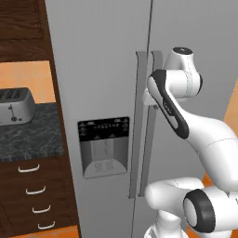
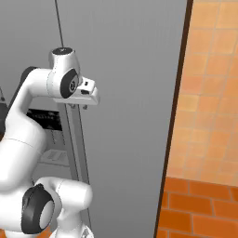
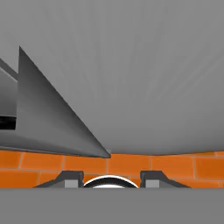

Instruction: Take the strawberry from the fridge and place it on top of the pancake, located on the dining counter.

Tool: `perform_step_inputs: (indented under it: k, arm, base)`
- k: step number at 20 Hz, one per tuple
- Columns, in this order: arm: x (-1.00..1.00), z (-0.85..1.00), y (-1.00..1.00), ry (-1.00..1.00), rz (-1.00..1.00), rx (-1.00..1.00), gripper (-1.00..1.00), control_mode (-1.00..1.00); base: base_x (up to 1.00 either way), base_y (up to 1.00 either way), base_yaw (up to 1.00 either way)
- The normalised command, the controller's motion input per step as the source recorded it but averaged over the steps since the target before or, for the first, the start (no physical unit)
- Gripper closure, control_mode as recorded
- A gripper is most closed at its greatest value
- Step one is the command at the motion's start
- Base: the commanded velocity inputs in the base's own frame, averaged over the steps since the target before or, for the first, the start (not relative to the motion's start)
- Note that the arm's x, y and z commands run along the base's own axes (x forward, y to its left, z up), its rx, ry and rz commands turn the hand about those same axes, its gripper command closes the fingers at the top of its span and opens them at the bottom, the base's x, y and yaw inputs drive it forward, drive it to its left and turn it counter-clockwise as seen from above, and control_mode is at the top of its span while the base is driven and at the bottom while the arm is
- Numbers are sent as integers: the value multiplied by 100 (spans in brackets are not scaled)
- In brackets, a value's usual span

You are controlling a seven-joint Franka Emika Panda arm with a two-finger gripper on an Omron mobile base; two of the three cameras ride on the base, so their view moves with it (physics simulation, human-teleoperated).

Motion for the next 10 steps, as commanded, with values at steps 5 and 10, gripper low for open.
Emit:
perform_step_inputs:
  k: [5, 10]
  arm:
    - [0, 0, 0, 0, 0, 0, -100, 100]
    - [0, 0, 0, 0, 0, 0, -100, 100]
  base:
    - [-15, 11, 0]
    - [-14, 34, -1]
